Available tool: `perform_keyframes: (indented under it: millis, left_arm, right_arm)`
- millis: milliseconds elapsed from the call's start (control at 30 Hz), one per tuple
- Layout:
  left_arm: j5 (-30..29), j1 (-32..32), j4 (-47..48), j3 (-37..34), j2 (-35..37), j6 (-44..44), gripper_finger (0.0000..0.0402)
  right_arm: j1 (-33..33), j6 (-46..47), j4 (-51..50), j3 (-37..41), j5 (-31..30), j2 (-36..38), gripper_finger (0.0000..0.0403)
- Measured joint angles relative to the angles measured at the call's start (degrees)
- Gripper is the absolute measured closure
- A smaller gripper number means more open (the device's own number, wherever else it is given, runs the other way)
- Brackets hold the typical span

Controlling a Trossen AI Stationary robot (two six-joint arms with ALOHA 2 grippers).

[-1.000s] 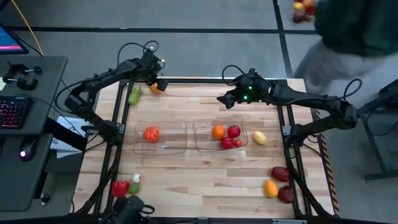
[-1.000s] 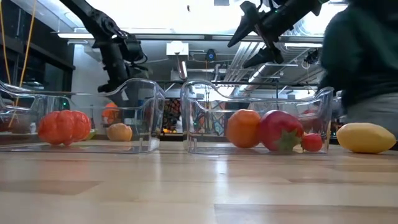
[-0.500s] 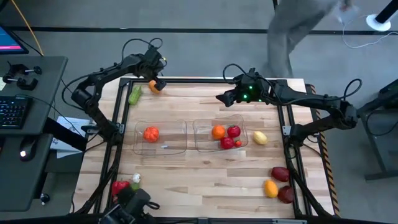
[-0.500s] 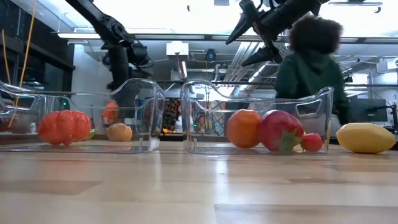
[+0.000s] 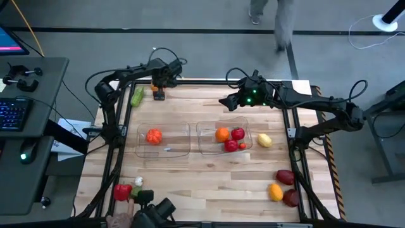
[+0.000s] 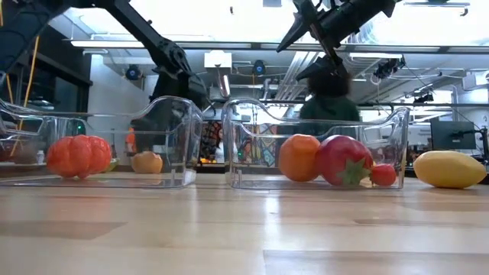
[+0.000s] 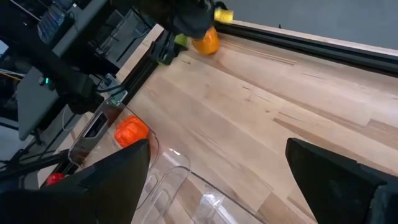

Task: Sort produce into baskets
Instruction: Put the top brown potato into the left transparent bin

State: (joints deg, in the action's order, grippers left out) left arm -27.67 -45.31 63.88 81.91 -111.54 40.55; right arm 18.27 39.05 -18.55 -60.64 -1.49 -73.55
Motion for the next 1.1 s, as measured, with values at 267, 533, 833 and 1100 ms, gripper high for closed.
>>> perform_keyframes:
  millis: [267, 533, 833, 1100]
  left_arm:
    - [-8.59, 0.79, -2.70, -0.02, -3.35, 4.49, 0.0069]
    - [-6.74, 0.13, -4.03, -0.04, -6.47, 7.59, 0.0069]
    - [-9.38, -0.08, -3.95, -0.08, -10.51, 3.39, 0.0070]
    - [-2.85, 3.33, -1.43, -0.09, -6.79, -8.16, 0.0143]
  right_arm:
    - [-0.06, 0.01, 0.00, 0.00, -1.50, 0.00, 0.0033]
    - [-0.81, 1.16, -0.02, 0.00, -1.52, 0.01, 0.0033]
    - [-2.61, 0.90, -0.04, 0.00, -1.59, 0.01, 0.0033]
    - [-3.07, -0.51, -0.09, 0.00, -5.54, -0.01, 0.0033]
